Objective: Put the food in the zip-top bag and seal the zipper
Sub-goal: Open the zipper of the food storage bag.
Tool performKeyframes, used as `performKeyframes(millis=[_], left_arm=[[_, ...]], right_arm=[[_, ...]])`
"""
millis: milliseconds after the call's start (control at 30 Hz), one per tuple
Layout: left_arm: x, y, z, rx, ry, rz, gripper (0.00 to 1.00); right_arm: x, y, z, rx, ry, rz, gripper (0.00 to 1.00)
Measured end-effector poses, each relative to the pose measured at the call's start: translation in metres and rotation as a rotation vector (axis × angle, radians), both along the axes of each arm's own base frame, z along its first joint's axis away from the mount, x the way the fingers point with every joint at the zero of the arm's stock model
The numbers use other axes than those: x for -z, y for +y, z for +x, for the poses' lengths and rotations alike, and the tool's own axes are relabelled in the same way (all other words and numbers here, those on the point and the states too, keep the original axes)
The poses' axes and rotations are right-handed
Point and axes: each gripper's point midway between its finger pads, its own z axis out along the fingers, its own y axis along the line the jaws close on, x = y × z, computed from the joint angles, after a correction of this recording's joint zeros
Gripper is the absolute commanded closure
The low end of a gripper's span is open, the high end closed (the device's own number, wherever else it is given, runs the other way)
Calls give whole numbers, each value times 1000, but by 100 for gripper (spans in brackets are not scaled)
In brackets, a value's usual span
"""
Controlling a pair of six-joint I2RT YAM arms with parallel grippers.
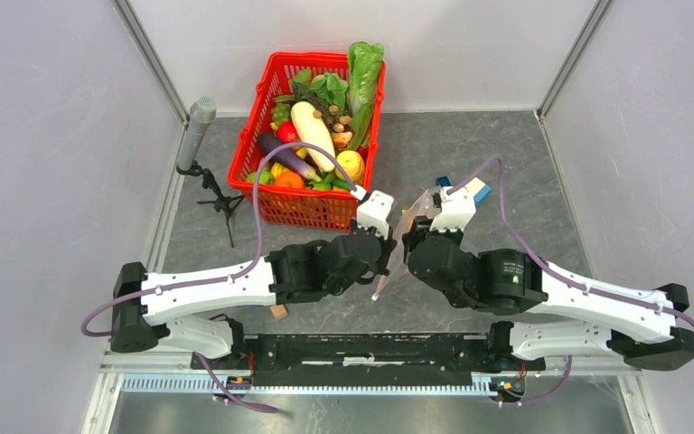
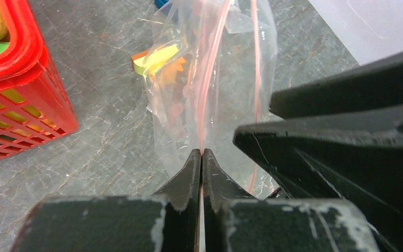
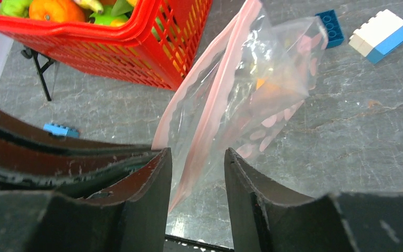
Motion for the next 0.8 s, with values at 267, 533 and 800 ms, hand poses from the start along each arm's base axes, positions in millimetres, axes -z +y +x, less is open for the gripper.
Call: performKeyframes(millis=[267,533,800], left_arm=[[-4,-7,-8,24,-5,-22,98],[-14,-14,-13,43,-14,-64,98],[-16,-13,-12,29,-25,-69,98]], right_arm=[[-10,-12,7,61,-52,28,57],[0,-9,7,65,-43,8,57],[14,-4,5,53,-13,-27,67]])
